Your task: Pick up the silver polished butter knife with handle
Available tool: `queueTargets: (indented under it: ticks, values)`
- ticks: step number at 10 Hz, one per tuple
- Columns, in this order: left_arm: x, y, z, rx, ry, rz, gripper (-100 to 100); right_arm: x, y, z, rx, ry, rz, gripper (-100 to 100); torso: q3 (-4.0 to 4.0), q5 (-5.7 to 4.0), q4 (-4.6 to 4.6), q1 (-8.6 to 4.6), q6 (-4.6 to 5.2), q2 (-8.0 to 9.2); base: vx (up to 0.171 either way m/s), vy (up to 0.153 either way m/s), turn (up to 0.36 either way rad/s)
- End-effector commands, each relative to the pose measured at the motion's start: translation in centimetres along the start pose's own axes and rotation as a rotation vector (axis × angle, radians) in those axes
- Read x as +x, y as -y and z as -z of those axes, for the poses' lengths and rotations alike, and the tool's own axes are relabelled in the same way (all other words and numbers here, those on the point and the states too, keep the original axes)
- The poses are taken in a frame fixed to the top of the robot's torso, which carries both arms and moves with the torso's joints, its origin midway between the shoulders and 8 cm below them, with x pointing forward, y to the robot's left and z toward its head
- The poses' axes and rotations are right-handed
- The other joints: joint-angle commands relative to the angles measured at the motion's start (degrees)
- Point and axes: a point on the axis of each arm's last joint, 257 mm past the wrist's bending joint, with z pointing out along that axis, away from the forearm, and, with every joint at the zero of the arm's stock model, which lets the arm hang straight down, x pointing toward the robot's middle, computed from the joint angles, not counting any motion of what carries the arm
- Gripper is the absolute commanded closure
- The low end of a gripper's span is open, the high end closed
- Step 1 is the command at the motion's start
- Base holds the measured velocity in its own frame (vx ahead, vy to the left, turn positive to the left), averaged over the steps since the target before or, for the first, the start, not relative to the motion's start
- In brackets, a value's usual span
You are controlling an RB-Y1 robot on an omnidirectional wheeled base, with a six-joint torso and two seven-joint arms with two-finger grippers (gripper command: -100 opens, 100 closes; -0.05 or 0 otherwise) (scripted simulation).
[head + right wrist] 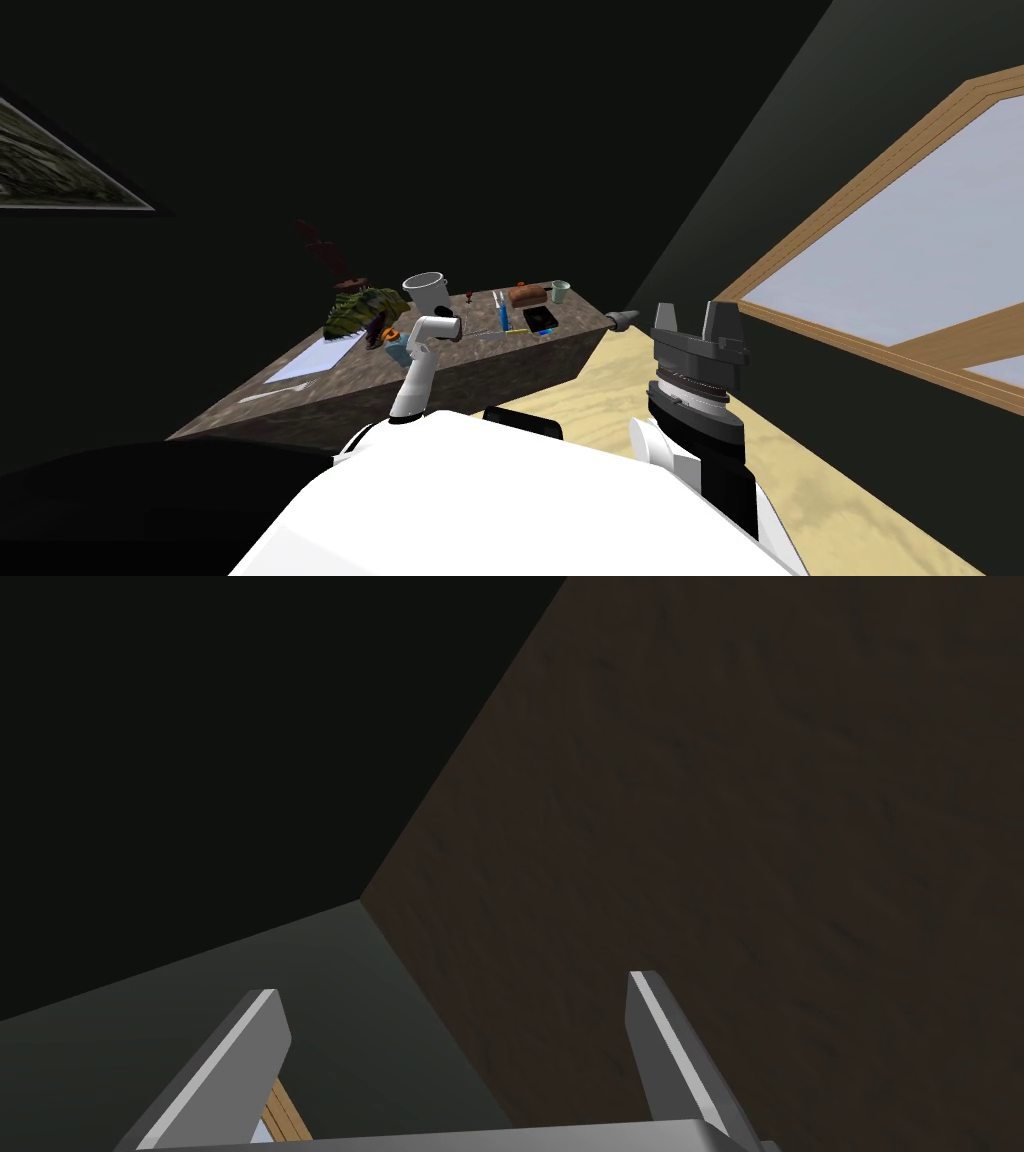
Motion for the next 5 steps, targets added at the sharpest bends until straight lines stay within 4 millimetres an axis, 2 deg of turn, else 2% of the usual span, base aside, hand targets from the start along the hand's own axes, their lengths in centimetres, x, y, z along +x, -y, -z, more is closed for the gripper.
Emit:
queueTargets:
  ticks: [1, 5]
  values:
    - [0.0, 0.0, 0.0, 0.0, 0.0, 0.0, -100, 0.0, 0.0, 0.0, 0.0, 0.0, 0.0, 0, 0.0, 0.0, 0.0, 0.0, 0.0, 0.0, 0.002, -0.015, -0.034]
    - [0.0, 0.0, 0.0, 0.0, 0.0, 0.0, -100, 0.0, 0.0, 0.0, 0.0, 0.0, 0.0, 0, 0.0, -0.01, 0.0, -0.03, 0.0, 0.0, 0.0, -0.003, 0.0]
